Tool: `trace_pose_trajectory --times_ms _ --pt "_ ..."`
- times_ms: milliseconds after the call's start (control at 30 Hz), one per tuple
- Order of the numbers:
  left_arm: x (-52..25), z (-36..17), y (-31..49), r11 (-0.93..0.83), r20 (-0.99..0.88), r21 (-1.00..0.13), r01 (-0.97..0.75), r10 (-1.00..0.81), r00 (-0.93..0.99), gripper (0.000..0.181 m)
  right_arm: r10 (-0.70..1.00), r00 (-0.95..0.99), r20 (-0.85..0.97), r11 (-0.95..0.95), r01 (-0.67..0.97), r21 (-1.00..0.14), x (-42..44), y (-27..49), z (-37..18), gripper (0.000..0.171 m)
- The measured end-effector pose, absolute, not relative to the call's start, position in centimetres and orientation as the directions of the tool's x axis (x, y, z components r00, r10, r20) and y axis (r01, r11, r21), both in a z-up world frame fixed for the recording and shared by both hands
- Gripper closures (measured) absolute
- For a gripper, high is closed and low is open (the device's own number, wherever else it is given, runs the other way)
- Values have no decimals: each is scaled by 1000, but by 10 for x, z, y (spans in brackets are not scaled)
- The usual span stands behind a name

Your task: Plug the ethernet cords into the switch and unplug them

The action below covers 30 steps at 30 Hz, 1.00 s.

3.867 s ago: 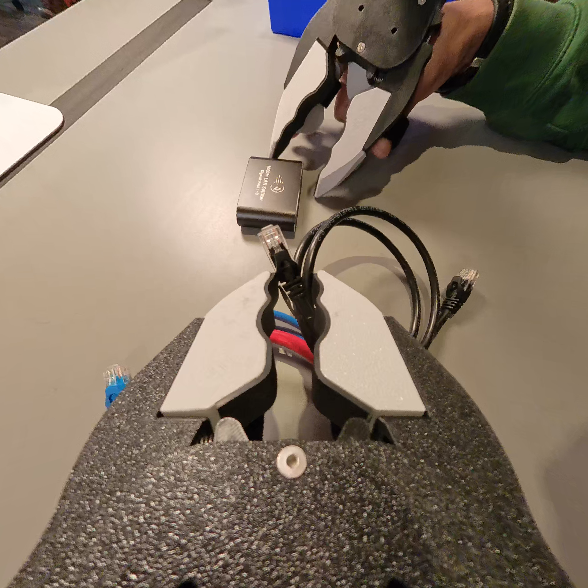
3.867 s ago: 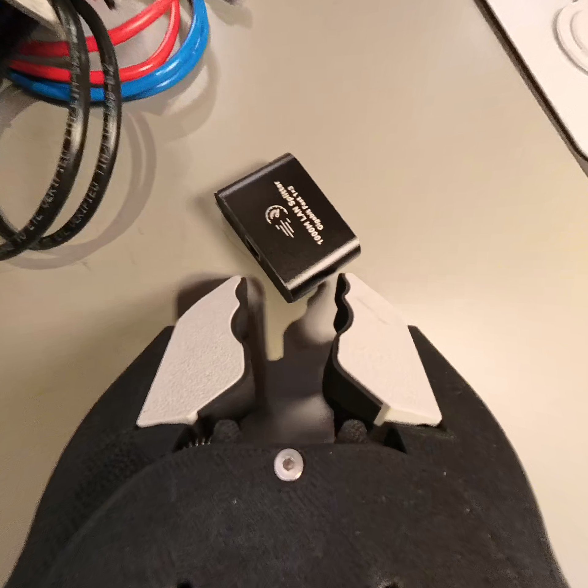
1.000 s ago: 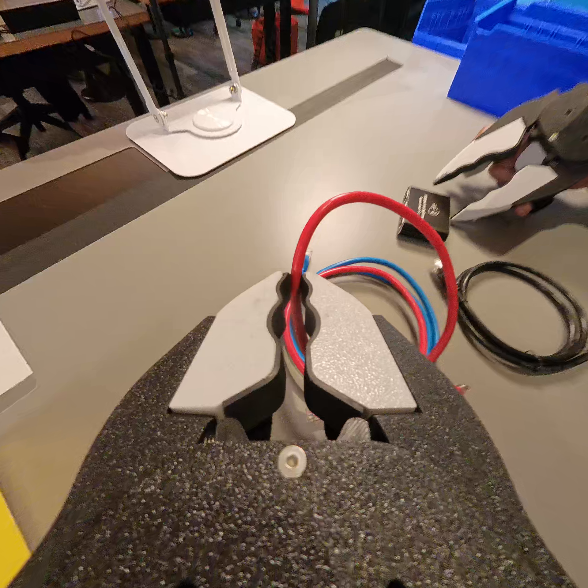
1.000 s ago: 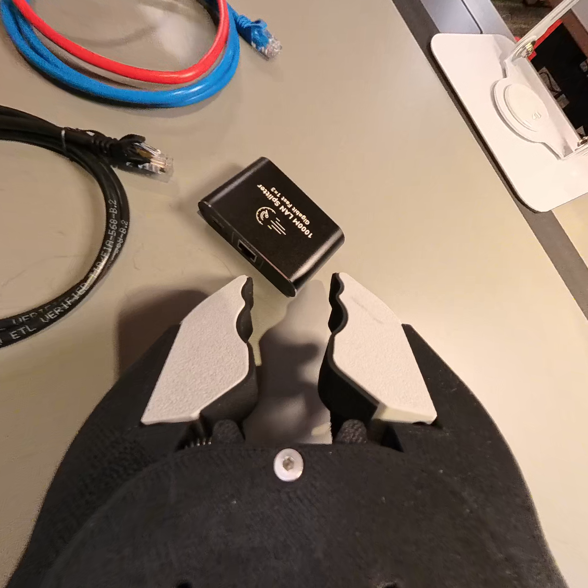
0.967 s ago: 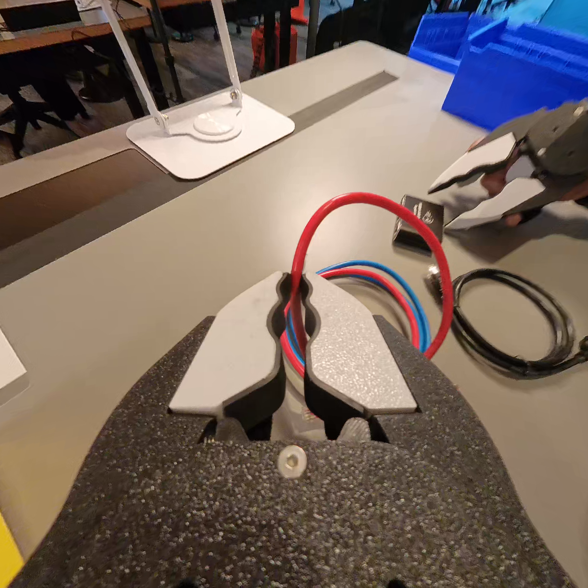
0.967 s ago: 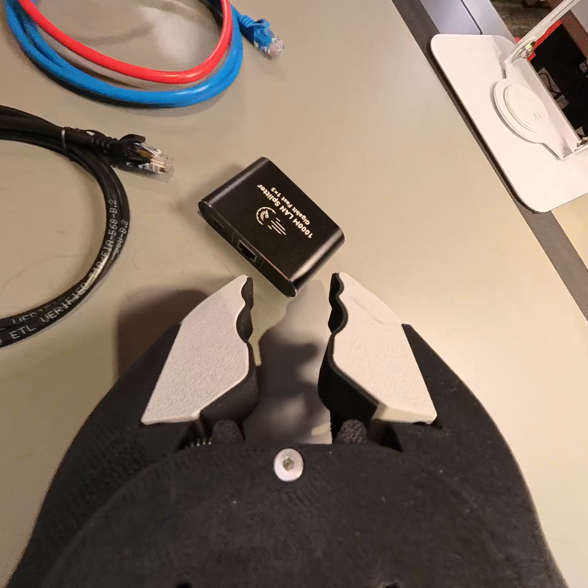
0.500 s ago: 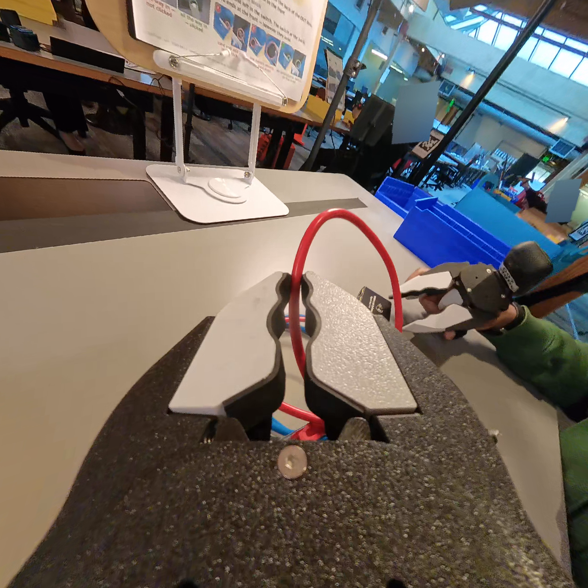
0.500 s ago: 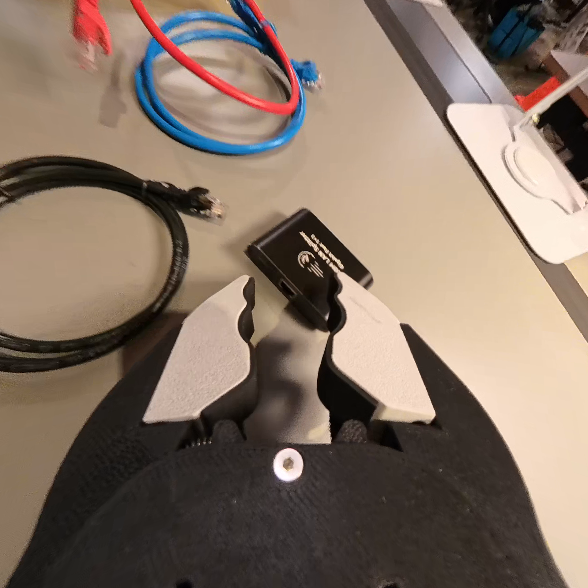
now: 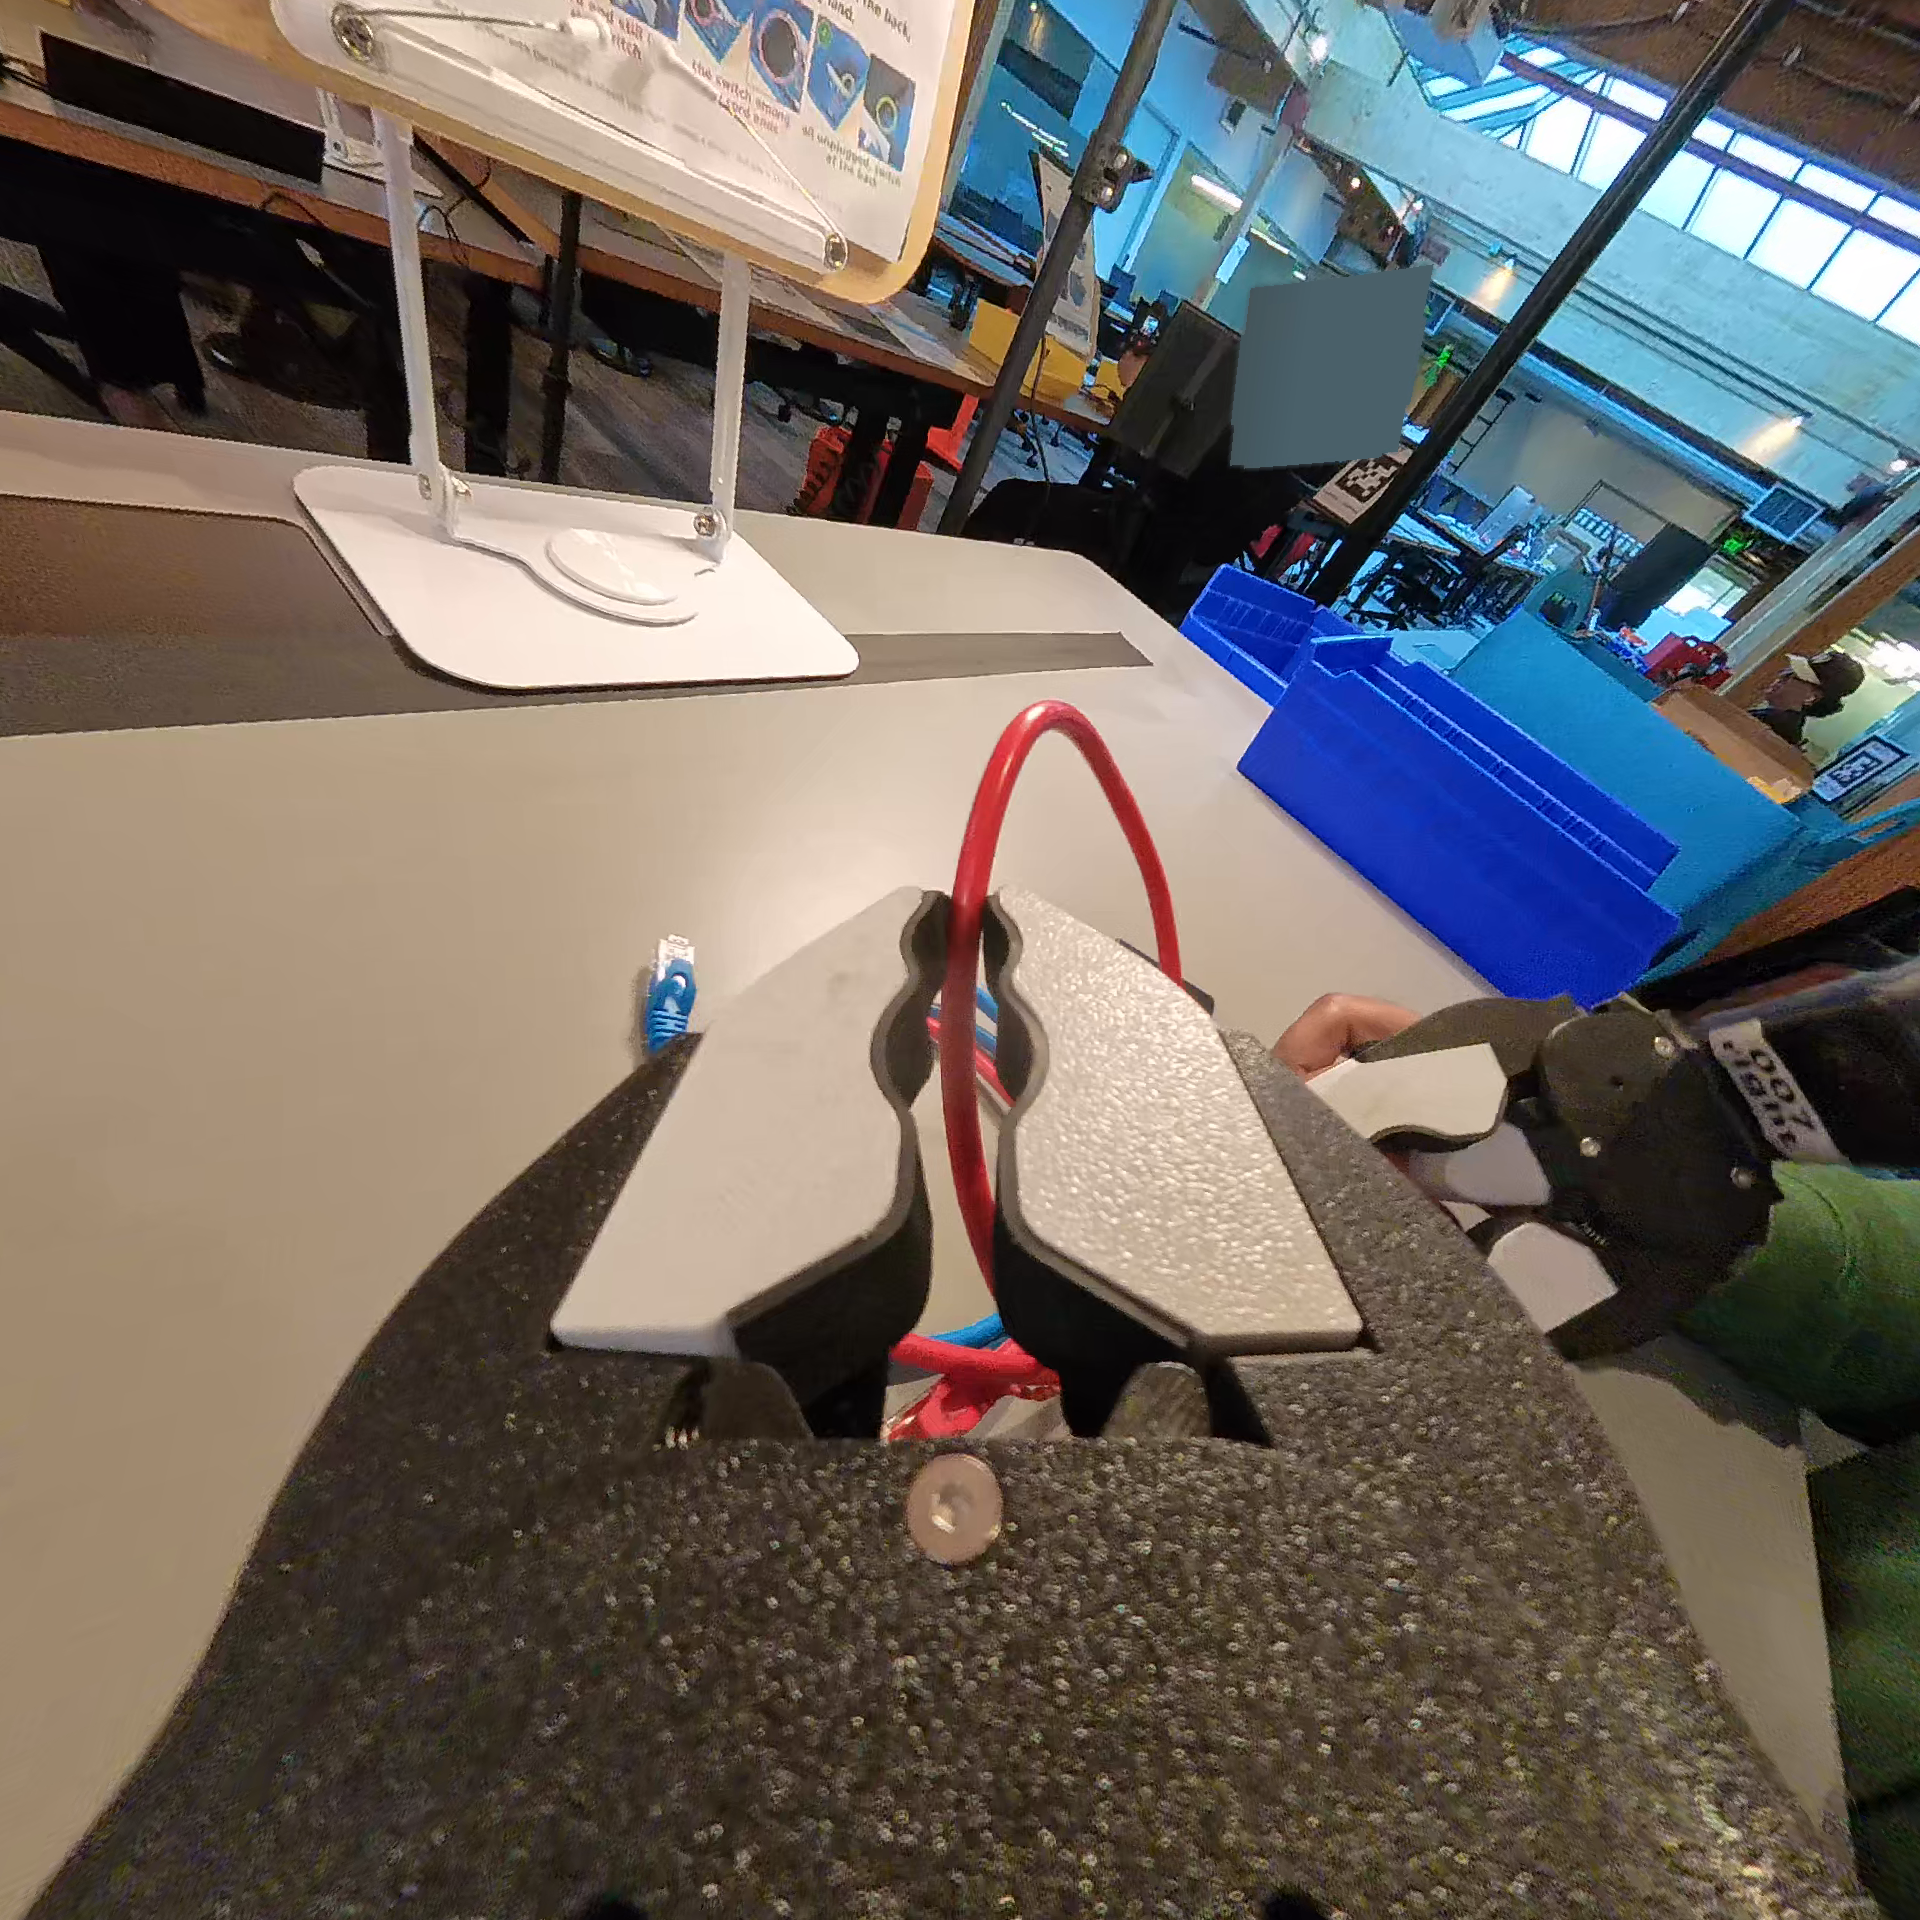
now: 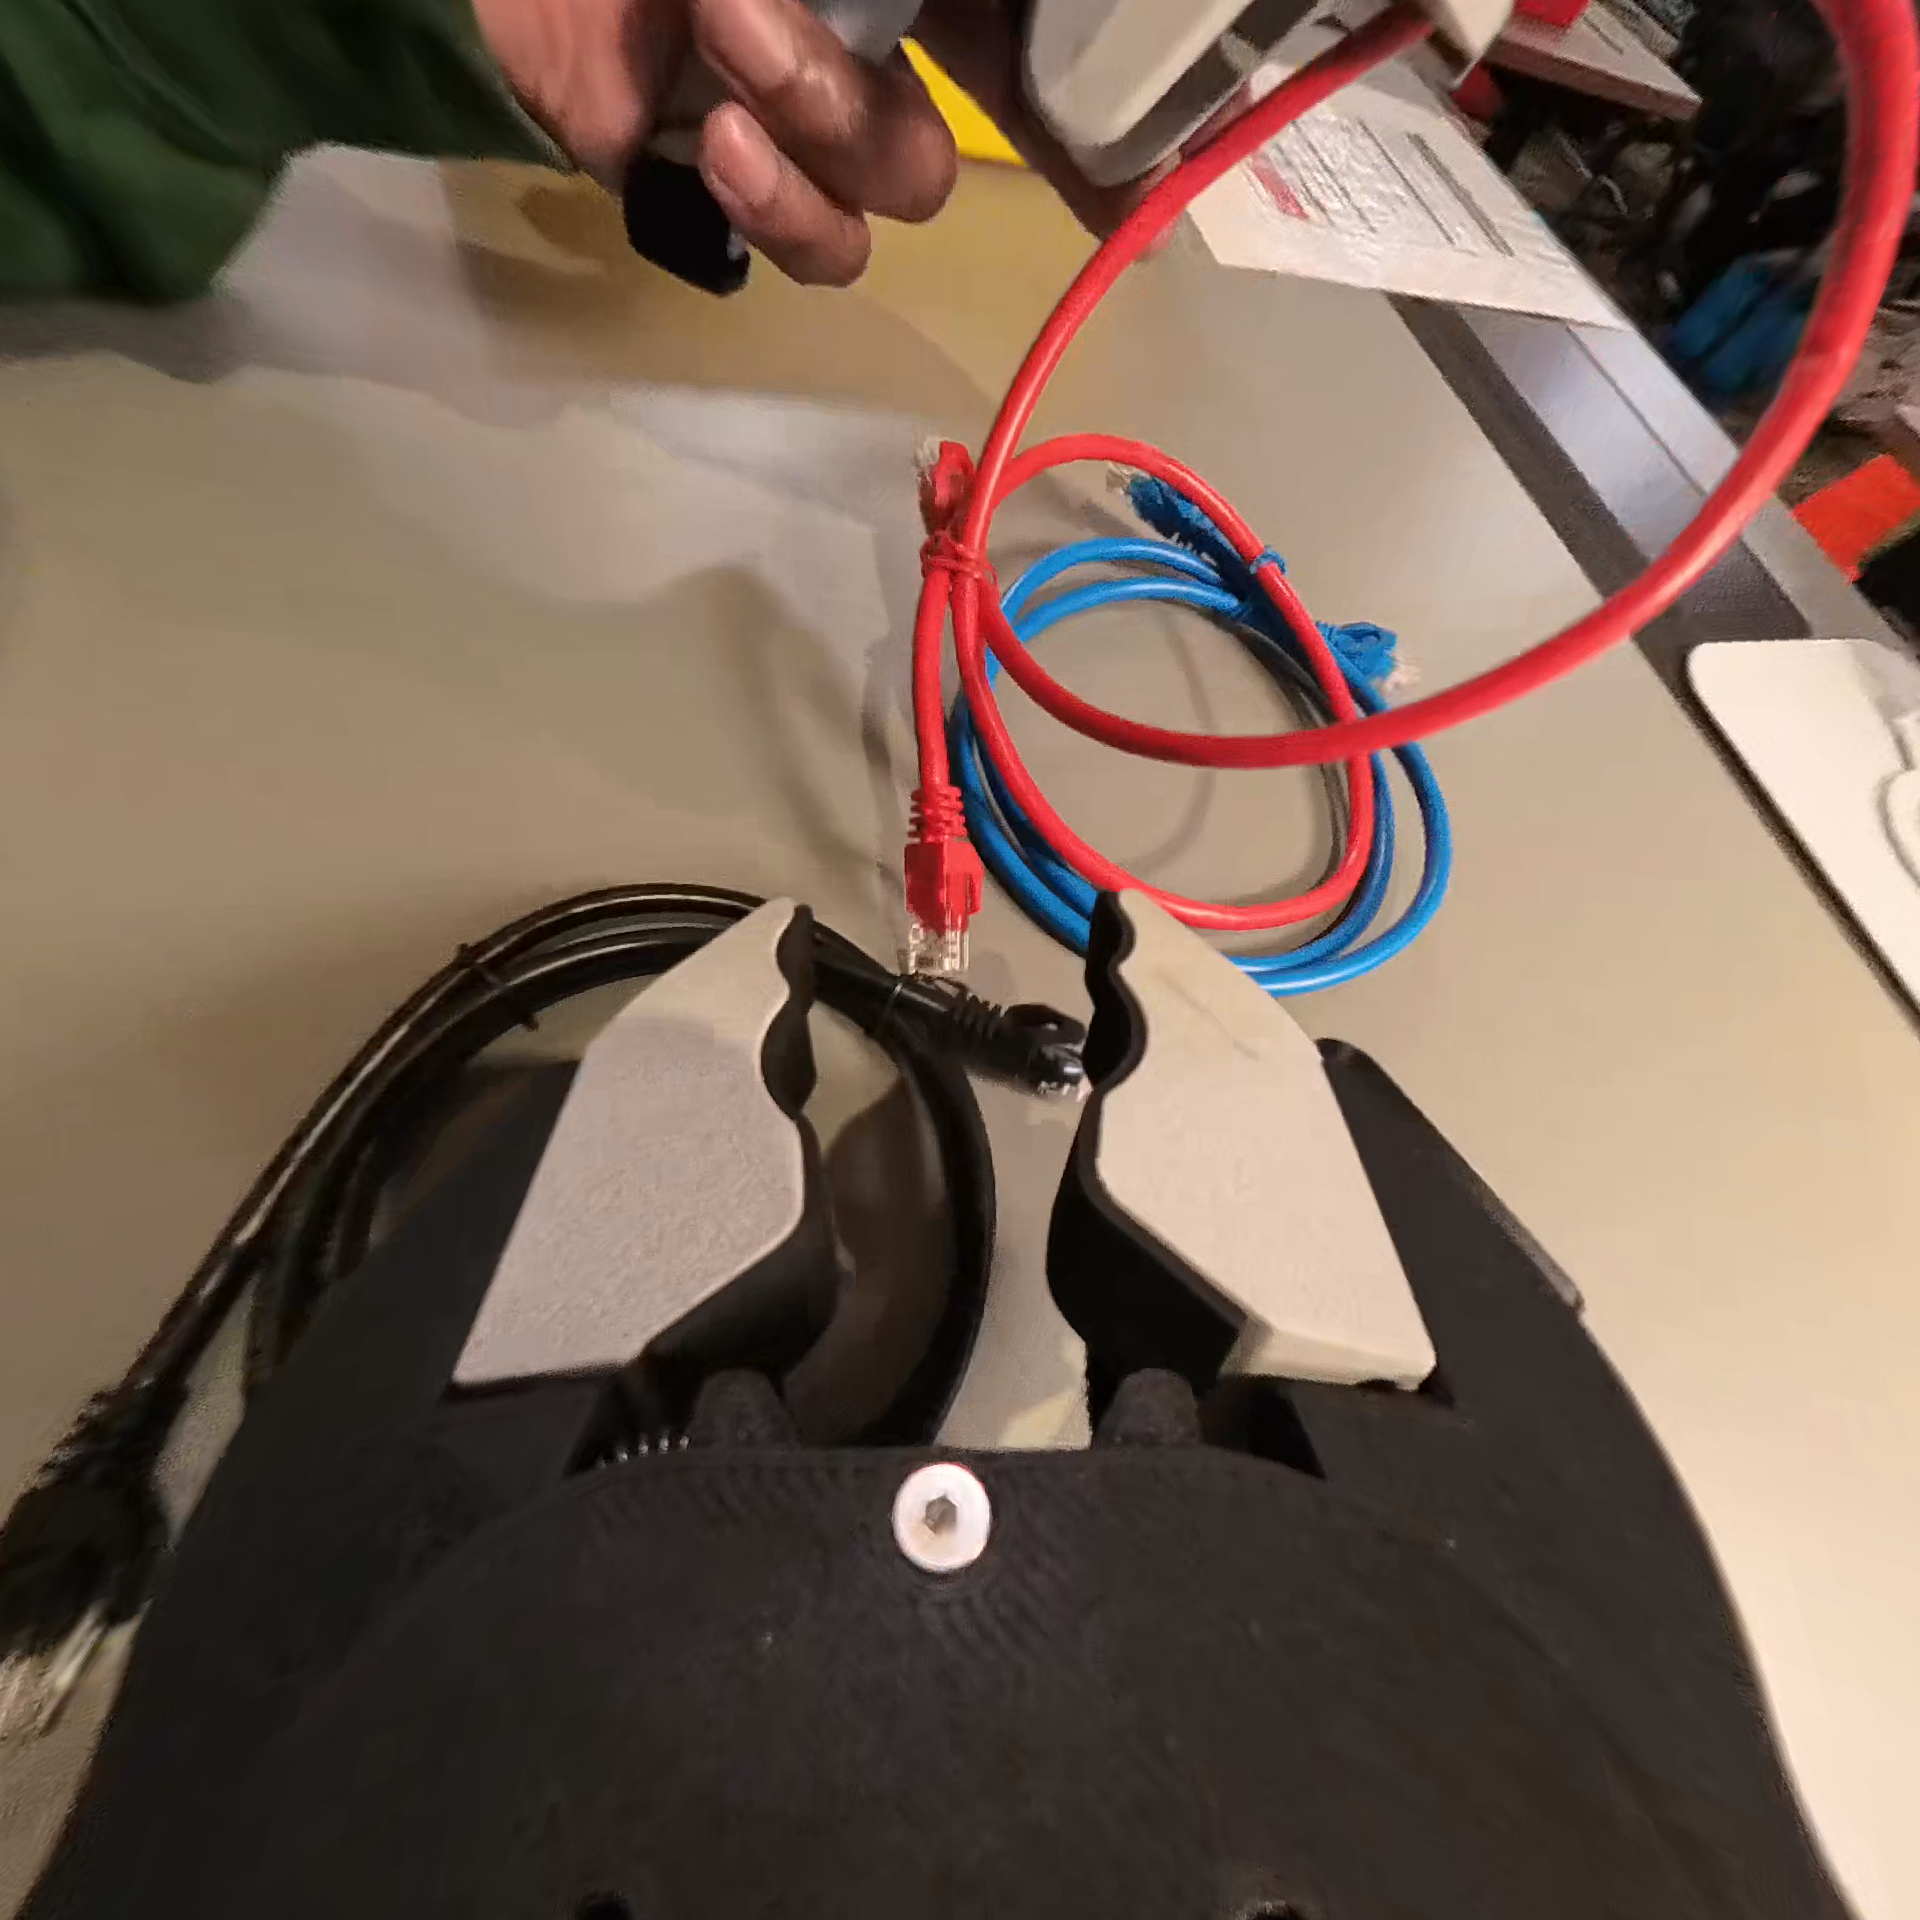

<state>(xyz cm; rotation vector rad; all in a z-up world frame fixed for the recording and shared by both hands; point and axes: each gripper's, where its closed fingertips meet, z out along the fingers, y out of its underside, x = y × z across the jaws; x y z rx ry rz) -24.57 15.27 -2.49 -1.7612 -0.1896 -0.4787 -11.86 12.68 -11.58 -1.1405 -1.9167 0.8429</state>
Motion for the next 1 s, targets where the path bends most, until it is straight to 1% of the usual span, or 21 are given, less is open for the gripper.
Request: trace_pose_trajectory --times_ms 167,300,367,500,533,600,667,733,767,800,833,900,1000 --pt "-244 -19 153 -216 446 -884 414 -131 885 174 903 -274 332 427 489 -760 -136 128 -128 122" --pt "-242 -14 152 -200 479 -871 449 -147 865 174 889 -280 363 458 528 -715 -143 127 -136 133" --pt "-242 -14 152 -199 491 -865 460 -155 857 174 888 -272 371 460 547 -699 -144 129 -139 147" --pt "-241 -19 152 -236 474 -872 430 -181 862 174 883 -258 391 467 554 -689 -142 136 -140 153" --pt "-244 -21 153 -243 453 -880 408 -171 875 173 882 -253 396 468 554 -688 -141 138 -139 155" --pt "-254 -23 152 -242 392 -903 355 -128 911 161 874 -243 421 482 547 -685 -140 143 -138 155" --pt "-262 -18 150 -225 307 -934 279 -101 946 150 860 -236 453 505 524 -685 -138 147 -134 156" --pt "-263 -10 148 -204 188 -965 164 -103 977 140 845 -226 485 528 501 -686 -136 151 -128 156" --pt "-258 -7 147 -200 112 -976 84 -133 985 137 841 -221 494 533 491 -689 -135 153 -126 156" --pt "-245 -8 145 -207 33 -978 -10 -204 978 138 842 -213 495 531 484 -695 -134 155 -123 156" --pt "-225 -15 143 -230 -33 -967 -109 -311 950 138 846 -209 491 526 479 -703 -134 157 -122 156" --pt "-191 -44 135 -304 -113 -907 -292 -493 863 134 852 -199 484 516 468 -717 -133 159 -119 156" --pt "-174 -89 137 -332 -324 -748 -575 -573 753 124 849 -192 492 522 452 -724 -131 162 -115 156"
